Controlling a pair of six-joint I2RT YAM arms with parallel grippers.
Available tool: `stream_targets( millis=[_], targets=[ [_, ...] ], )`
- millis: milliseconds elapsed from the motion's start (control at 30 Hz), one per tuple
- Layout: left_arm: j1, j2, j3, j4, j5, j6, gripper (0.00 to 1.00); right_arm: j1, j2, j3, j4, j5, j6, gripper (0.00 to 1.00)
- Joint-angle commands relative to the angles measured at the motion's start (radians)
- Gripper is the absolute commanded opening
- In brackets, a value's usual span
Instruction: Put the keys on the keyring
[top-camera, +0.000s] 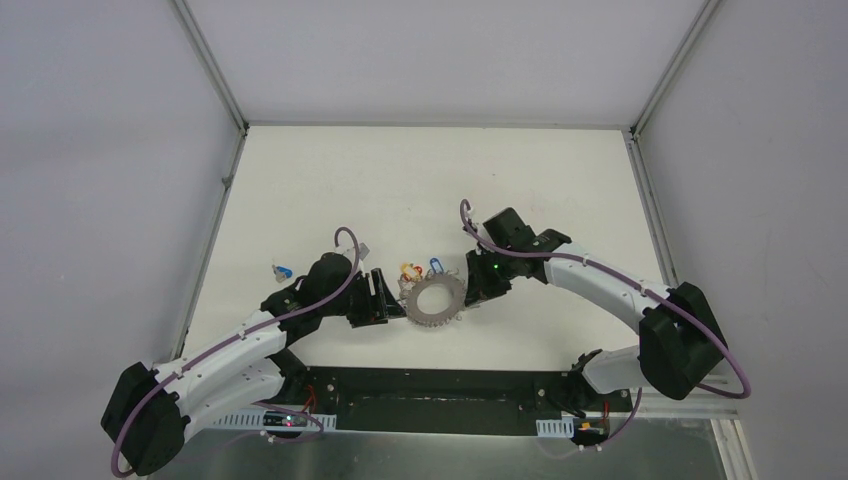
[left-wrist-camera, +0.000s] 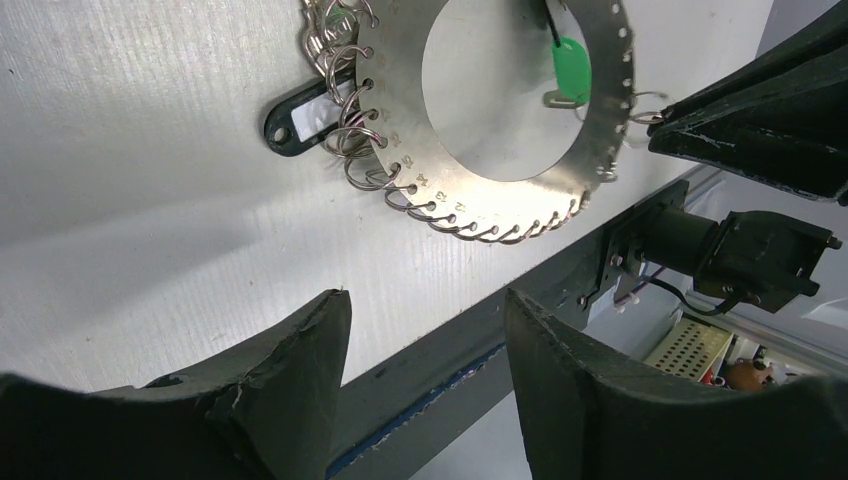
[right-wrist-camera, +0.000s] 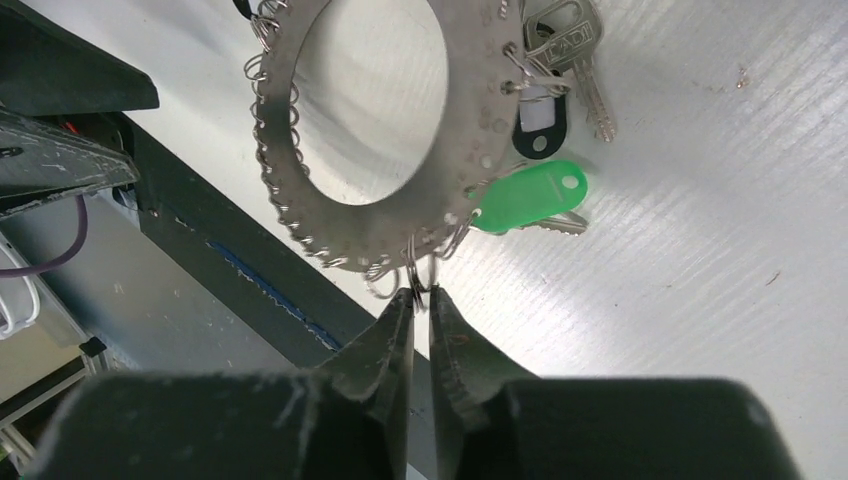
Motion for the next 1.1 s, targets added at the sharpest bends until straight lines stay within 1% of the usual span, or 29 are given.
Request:
stream_targets(
  millis=[0, 67, 100, 133, 300, 367, 500, 567, 667, 733, 800, 900, 933, 1000, 1067],
  targets=[
    [0.011, -0.003, -0.002, 0.029, -0.019, 0.011, 0.59, 0.0, -0.036, 0.027, 0.003, 0.007, -0.019, 0.18],
    [0.01, -0.003, -0.002, 0.029, -0.02, 0.01, 0.59, -0.003, -0.038, 0.026, 0.005, 0.01, -0.014, 0.29],
    [0.011, -0.002, -0.003, 0.028, -0.02, 0.01, 0.59, -0.003, -0.039, 0.026, 0.006, 0.01, -0.012, 0.38],
    [0.011, -0.002, -0.004, 0.027, -0.021, 0.01, 0.59, -0.003, -0.041, 0.026, 0.009, 0.01, -0.011, 0.44],
    [0.011, -0.002, -0.008, 0.019, -0.022, 0.009, 0.59, -0.005, -0.047, 0.008, 0.029, 0.036, 0.02, 0.65],
    [0.011, -0.005, -0.011, 0.013, -0.025, 0.01, 0.6, -0.008, -0.035, 0.001, 0.041, 0.044, 0.033, 0.7],
    [0.011, -0.013, -0.017, 0.003, -0.034, 0.009, 0.6, -0.015, 0.034, 0.0, 0.064, 0.048, 0.046, 0.71],
    [0.012, -0.017, -0.018, -0.003, -0.038, 0.009, 0.6, -0.016, 0.084, 0.008, 0.076, 0.045, 0.05, 0.68],
    [0.011, -0.025, -0.018, -0.014, -0.042, 0.009, 0.6, -0.017, 0.168, 0.029, 0.077, 0.026, 0.056, 0.59],
    [0.01, -0.03, -0.018, -0.022, -0.045, 0.008, 0.6, -0.017, 0.216, 0.038, 0.08, -0.009, 0.059, 0.5],
    [0.011, -0.039, -0.019, -0.031, -0.049, 0.009, 0.6, -0.015, 0.245, 0.04, 0.082, -0.04, 0.062, 0.37],
    [0.011, -0.051, -0.022, -0.041, -0.057, 0.005, 0.6, -0.002, 0.261, 0.035, 0.077, -0.075, 0.07, 0.18],
    [0.011, -0.057, -0.024, -0.042, -0.06, 0.004, 0.6, 0.006, 0.257, 0.029, 0.075, -0.087, 0.077, 0.14],
    [0.01, -0.061, -0.025, -0.045, -0.066, 0.003, 0.6, 0.035, 0.243, 0.018, 0.07, -0.104, 0.096, 0.11],
    [0.011, -0.06, -0.025, -0.049, -0.072, 0.003, 0.6, 0.069, 0.225, 0.006, 0.066, -0.128, 0.136, 0.11]
  ],
)
